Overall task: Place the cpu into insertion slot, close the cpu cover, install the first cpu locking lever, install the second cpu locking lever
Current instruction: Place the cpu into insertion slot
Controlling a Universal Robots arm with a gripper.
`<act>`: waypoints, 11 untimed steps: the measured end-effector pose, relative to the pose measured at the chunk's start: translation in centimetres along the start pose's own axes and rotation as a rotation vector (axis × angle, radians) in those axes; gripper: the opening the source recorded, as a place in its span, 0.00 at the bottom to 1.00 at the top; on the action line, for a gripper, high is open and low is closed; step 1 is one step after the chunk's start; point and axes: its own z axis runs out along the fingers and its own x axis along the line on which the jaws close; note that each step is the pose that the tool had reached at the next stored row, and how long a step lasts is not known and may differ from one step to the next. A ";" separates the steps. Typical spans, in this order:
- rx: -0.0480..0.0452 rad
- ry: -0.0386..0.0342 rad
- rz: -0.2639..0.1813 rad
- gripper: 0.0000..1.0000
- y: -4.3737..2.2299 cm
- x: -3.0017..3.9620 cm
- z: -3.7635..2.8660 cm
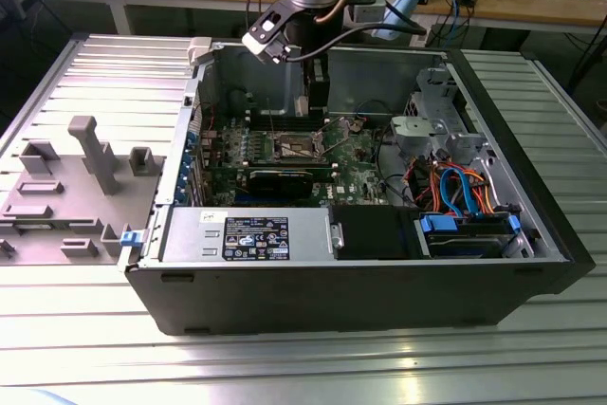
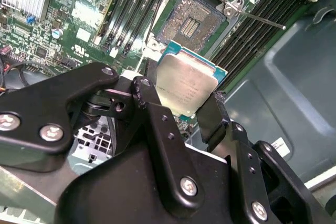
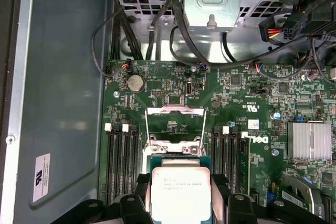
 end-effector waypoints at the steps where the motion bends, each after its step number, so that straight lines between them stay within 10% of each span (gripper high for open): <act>1: 0.0000 -0.0001 0.000 0.54 0.00 0.00 0.00; 11: -0.0002 0.0007 0.000 0.54 -0.02 0.00 0.23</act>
